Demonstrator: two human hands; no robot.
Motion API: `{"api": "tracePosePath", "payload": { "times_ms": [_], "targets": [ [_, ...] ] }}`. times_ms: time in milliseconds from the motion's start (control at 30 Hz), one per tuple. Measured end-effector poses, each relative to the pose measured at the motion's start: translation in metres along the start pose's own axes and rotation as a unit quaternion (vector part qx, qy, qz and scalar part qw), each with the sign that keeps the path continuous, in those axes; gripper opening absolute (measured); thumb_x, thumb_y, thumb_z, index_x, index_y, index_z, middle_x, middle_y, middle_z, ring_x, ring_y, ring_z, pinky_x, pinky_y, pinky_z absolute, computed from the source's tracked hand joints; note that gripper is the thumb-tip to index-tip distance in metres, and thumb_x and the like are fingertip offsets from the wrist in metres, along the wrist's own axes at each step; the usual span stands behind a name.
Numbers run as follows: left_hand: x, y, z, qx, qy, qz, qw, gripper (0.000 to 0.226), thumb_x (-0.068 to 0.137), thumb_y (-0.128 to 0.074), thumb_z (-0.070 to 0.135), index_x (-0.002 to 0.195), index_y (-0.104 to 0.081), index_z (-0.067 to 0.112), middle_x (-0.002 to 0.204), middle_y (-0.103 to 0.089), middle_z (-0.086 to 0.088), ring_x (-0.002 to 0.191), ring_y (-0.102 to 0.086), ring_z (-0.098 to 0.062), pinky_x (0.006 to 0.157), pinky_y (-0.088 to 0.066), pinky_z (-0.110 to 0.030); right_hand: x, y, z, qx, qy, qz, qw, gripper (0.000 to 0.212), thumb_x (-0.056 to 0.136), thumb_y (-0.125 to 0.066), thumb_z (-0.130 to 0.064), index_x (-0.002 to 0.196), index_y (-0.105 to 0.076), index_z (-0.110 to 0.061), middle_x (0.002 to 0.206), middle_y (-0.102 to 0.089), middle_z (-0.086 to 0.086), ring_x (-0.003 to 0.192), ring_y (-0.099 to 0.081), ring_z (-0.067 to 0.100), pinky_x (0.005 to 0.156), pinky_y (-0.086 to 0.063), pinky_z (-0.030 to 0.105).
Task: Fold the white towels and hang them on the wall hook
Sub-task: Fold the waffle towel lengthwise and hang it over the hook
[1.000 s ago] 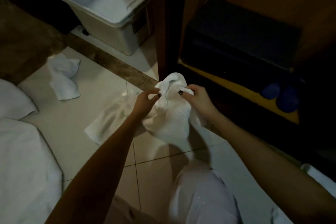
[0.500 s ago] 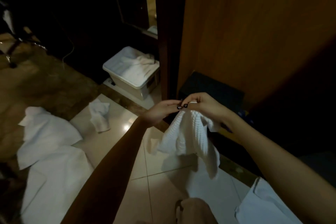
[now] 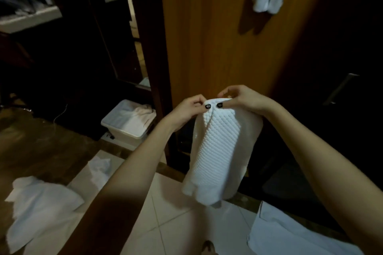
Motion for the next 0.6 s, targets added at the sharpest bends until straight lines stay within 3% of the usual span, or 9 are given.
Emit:
{"api": "tracePosePath", "payload": {
  "times_ms": [100,300,433,600],
  "targets": [
    [0.015,-0.010,0.032,-0.015,-0.028,0.016,0.999,0.012,0.080,-0.068,0.032,0.071,-0.062,0.031,0.074,-0.064,0.008,0.073,-0.058,-0.008,0.069,-0.043,-0.023,-0.022,0.030,0.010,-0.006,-0.034,0.041,0.999,0.013,0.078,-0.079,-0.024,0.086,-0.073,-0.014,0.081,-0.075,-0.002,0.072,-0.070,0.011,0.064,-0.057,0.025],
    [0.051,-0.016,0.065,-0.074,-0.050,0.044,0.995,0.017,0.083,-0.066,0.025,0.067,-0.060,0.029,0.072,-0.064,0.008,0.068,-0.060,-0.005,0.060,-0.047,-0.019,-0.043,0.049,0.050,0.184,-0.046,0.157,0.969,0.013,0.082,-0.074,-0.014,0.091,-0.066,-0.008,0.090,-0.073,0.002,0.085,-0.070,0.020,0.077,-0.053,0.034],
    [0.067,-0.002,0.070,-0.071,-0.029,0.051,0.996,0.024,0.092,-0.057,0.013,0.070,-0.057,0.022,0.071,-0.063,0.006,0.070,-0.058,-0.007,0.061,-0.045,-0.019,-0.036,0.056,0.053,0.230,-0.016,0.216,0.949,0.013,0.086,-0.069,-0.011,0.074,-0.063,-0.012,0.066,-0.067,-0.004,0.064,-0.063,0.011,0.062,-0.047,0.028],
    [0.082,0.012,0.073,-0.044,0.014,-0.007,0.999,0.009,0.093,-0.056,0.017,0.092,-0.065,0.015,0.085,-0.067,0.002,0.084,-0.061,-0.013,0.072,-0.049,-0.022,-0.018,0.080,0.019,0.217,0.074,0.250,0.941,0.021,0.089,-0.066,-0.024,0.069,-0.071,-0.018,0.067,-0.067,0.000,0.060,-0.060,0.013,0.054,-0.043,0.024]
  ]
}}
Point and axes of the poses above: each hand's wrist, its own x-axis towards the middle knuckle, its own y-axis out of the back of the hand, z = x × y, the point moved 1 cm from there along x, towards the middle knuckle
